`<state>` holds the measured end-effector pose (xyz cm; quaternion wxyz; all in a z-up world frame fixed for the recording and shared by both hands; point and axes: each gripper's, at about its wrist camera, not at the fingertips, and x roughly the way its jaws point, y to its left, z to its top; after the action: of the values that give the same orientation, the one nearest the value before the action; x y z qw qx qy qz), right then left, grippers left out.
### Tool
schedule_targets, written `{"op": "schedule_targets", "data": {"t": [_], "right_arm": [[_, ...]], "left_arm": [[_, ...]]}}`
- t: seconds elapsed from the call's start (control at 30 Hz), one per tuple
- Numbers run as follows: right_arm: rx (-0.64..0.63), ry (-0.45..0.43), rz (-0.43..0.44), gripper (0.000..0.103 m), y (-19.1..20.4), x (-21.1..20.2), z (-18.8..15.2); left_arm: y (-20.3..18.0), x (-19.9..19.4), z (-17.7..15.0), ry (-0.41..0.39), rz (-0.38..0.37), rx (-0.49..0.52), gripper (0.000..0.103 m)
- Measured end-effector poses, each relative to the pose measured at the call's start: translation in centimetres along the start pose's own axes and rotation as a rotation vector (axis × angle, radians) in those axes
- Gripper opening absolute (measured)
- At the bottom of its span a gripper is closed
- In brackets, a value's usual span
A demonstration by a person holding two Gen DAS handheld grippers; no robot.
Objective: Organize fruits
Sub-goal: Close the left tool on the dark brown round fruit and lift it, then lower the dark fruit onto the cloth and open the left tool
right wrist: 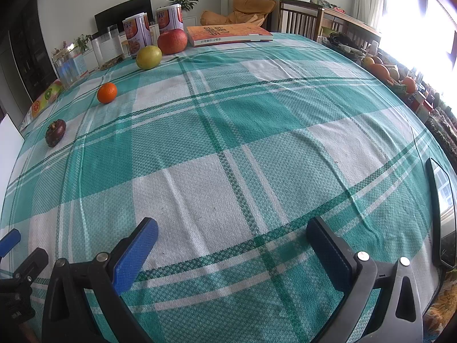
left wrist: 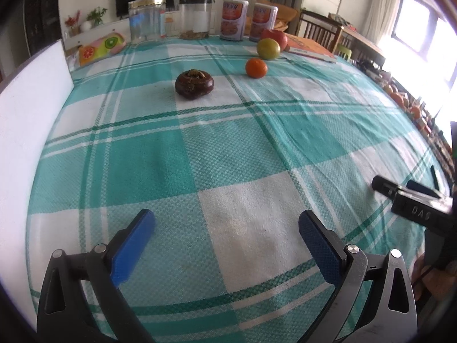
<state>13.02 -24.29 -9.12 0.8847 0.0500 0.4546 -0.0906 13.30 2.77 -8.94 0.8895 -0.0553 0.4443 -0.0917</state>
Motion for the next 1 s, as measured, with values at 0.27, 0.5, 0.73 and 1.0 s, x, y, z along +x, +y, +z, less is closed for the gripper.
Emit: {"op": "schedule_targets", "data": {"t": [0.27, 0.5, 0.73, 1.0], "right_arm": [[0.000, 0.000, 0.000, 0.103, 0.0, 0.0, 0.0], [-0.001, 0.001, 0.000, 0.103, 0.0, 0.1, 0.0], [0.000, 0.001, -0.001, 0.103, 0.0, 0.1, 0.0], [0.000, 0.001, -0.001, 0.103, 0.0, 0.1, 0.0]], "left_arm": [[0.9, 3.9, 8.9, -0.076, 0.078, -0.081, 0.099], [1.4, 9.6, 12.2, 0.003, 0.176, -0.020, 0.099], [2.0, 8.1, 11.4, -0.036, 0.186, 0.018, 0.049], [1.0, 2.2, 7.9, -0.028, 0.150, 0.024, 0.049]]}}
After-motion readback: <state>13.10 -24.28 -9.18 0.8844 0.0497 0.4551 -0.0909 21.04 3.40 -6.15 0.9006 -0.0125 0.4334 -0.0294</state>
